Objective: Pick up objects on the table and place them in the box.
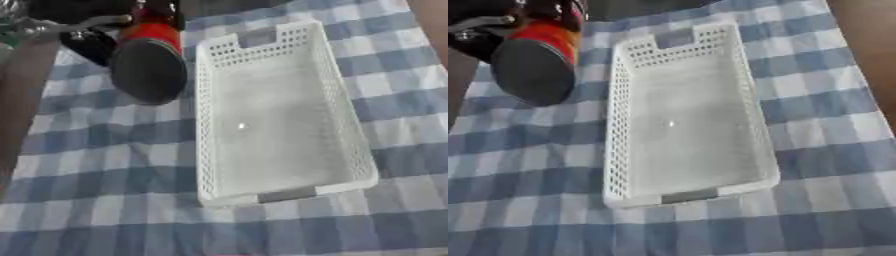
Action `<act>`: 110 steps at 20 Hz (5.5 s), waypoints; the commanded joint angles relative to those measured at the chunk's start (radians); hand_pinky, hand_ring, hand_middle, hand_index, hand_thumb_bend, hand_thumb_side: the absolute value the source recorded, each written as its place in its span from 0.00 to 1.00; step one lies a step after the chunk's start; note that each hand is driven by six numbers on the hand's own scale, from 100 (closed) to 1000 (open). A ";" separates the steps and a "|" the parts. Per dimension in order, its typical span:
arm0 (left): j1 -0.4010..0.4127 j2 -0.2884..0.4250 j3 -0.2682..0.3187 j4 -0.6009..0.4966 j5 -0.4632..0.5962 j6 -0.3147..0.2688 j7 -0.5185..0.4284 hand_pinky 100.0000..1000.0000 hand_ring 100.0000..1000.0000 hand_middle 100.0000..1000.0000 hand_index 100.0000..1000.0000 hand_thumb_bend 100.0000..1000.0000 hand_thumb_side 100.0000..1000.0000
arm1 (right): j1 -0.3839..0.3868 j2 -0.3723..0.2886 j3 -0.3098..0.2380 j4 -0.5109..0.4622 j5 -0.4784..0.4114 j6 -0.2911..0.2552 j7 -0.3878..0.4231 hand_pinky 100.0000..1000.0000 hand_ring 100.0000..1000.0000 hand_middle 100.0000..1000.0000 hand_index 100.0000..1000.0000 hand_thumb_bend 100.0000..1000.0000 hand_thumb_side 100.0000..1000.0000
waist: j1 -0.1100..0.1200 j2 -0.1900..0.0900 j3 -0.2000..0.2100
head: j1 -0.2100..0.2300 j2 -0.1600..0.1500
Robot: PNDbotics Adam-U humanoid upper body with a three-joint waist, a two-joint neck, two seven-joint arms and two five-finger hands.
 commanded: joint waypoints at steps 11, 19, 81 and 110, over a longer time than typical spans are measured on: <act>-0.200 -0.089 -0.106 -0.002 0.092 -0.065 -0.133 0.00 0.11 0.20 0.35 0.74 0.00 | -0.017 -0.023 -0.016 -0.006 0.026 0.002 -0.031 0.28 0.47 0.61 0.80 0.00 1.00 | -0.002 -0.043 -0.047 | 0.022 0.005; -0.278 -0.181 -0.152 0.036 0.130 -0.083 -0.183 0.00 0.10 0.19 0.35 0.69 0.00 | -0.025 -0.018 -0.011 -0.003 0.026 0.004 -0.024 0.28 0.47 0.61 0.80 0.00 1.00 | 0.007 -0.049 -0.074 | 0.022 0.009; 0.277 -0.189 0.160 -0.011 0.224 0.029 0.394 0.93 0.94 1.00 1.00 0.00 0.74 | -0.044 -0.045 -0.023 0.012 0.056 -0.012 -0.031 0.27 0.47 0.61 0.80 0.00 1.00 | -0.007 0.044 0.035 | -0.061 -0.034; 0.576 -0.694 0.292 -0.011 0.208 0.013 0.723 0.76 0.83 0.95 1.00 0.00 0.86 | -0.049 -0.096 -0.071 0.015 0.149 -0.019 -0.196 0.37 0.62 0.69 0.79 0.00 1.00 | -0.062 0.081 0.146 | -0.063 -0.017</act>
